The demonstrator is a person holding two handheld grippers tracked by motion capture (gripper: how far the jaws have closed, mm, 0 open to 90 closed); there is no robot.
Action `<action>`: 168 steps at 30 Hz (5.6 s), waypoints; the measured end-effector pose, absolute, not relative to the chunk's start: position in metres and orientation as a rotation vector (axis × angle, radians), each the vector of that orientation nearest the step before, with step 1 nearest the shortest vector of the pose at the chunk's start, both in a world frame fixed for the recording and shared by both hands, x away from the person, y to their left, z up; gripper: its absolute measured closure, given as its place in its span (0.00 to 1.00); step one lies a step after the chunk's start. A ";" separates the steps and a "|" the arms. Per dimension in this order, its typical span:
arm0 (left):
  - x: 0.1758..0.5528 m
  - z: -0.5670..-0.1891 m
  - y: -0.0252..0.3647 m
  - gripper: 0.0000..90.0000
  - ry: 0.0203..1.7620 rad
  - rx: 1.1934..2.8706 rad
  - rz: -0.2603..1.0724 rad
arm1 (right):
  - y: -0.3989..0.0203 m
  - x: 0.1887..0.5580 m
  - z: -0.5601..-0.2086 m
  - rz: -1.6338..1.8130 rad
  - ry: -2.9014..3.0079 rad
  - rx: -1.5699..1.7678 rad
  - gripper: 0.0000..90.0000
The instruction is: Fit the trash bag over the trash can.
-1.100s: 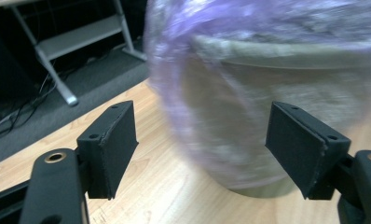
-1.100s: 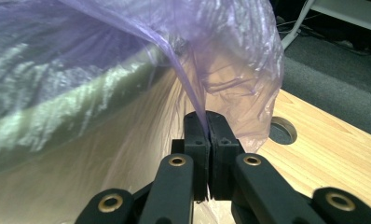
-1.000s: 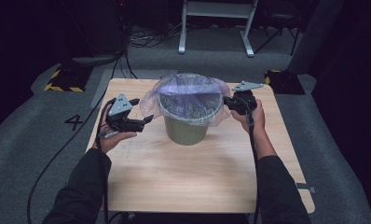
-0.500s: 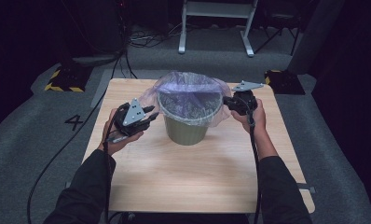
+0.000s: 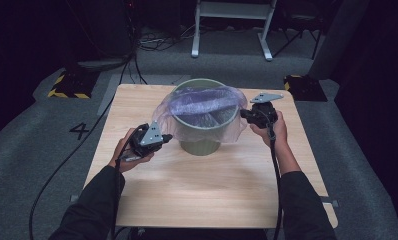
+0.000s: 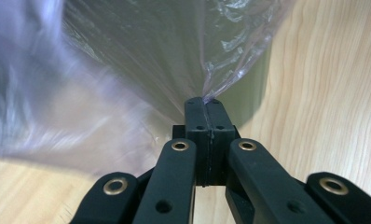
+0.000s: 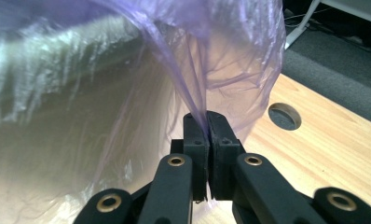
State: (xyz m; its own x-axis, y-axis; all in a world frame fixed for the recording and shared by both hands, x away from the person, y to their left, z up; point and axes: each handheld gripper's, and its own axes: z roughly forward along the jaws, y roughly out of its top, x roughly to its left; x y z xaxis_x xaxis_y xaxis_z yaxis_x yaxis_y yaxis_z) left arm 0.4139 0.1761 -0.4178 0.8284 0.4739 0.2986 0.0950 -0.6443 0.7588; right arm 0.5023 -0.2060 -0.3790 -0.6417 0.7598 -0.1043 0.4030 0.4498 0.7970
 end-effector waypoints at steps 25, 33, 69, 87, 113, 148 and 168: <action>0.357 -0.399 0.222 0.17 0.471 1.959 0.468 | -0.234 0.471 -0.356 1.104 2.176 0.890 0.43; 0.360 -0.364 0.231 0.21 0.536 1.863 0.600 | -0.240 0.454 -0.341 1.171 2.120 0.798 0.31; 0.506 -0.359 0.192 1.00 0.721 1.879 0.563 | -0.192 0.518 -0.328 1.150 2.055 0.808 1.00; 0.541 -0.391 0.176 1.00 0.858 1.866 0.417 | -0.185 0.547 -0.366 1.172 2.132 0.979 1.00; 0.545 -0.420 0.196 0.75 0.974 1.838 0.348 | -0.227 0.535 -0.410 1.295 2.157 1.081 0.92; 0.547 -0.367 0.180 1.00 0.790 1.828 0.395 | -0.198 0.540 -0.341 1.376 2.131 0.920 0.86; 0.532 -0.366 0.175 1.00 0.689 1.880 0.350 | -0.202 0.514 -0.324 1.321 2.215 0.999 0.87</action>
State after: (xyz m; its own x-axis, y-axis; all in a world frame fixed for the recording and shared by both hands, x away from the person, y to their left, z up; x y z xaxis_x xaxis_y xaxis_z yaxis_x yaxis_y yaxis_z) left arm 0.5323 0.1748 -0.3659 0.7911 0.6072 -0.0733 0.2992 -0.2798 0.9122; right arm 0.5140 -0.2016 -0.3237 -0.6785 0.7336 0.0391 0.3829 0.3077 0.8710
